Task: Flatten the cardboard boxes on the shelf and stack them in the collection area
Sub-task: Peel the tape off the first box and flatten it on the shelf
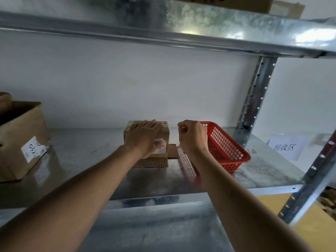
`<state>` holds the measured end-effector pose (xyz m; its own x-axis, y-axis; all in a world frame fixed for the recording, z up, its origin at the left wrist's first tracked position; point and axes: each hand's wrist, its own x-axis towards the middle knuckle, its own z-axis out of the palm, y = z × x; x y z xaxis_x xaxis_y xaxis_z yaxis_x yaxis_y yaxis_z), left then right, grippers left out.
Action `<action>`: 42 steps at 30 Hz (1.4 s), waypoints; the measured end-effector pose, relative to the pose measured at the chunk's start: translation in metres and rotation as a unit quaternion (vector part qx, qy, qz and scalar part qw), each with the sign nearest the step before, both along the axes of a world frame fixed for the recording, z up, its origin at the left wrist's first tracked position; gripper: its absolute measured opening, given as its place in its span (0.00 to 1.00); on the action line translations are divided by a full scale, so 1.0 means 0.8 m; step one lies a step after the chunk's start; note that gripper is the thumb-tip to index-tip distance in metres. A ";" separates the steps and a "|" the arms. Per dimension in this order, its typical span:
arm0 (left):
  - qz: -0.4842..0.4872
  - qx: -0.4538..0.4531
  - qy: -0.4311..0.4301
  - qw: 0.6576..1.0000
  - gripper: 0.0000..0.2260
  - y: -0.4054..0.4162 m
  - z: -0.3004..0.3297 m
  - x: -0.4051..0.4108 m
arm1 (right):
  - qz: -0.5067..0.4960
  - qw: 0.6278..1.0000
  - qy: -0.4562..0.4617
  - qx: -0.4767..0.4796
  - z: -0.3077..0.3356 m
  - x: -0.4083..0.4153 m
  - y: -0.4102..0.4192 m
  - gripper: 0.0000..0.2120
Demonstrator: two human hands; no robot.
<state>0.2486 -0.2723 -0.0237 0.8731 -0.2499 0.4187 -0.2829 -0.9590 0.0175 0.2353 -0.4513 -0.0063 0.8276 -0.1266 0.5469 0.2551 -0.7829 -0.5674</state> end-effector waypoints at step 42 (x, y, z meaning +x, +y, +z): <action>0.002 -0.057 0.160 0.985 0.14 0.033 0.064 -0.021 | 0.194 0.974 0.017 -0.114 0.005 0.022 -0.002 0.09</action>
<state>0.2318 -0.2456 0.0274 0.9659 -0.2134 0.1464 -0.2415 -0.9466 0.2135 0.2528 -0.4533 -0.0021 0.8072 0.3206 0.4956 0.5407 -0.7383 -0.4032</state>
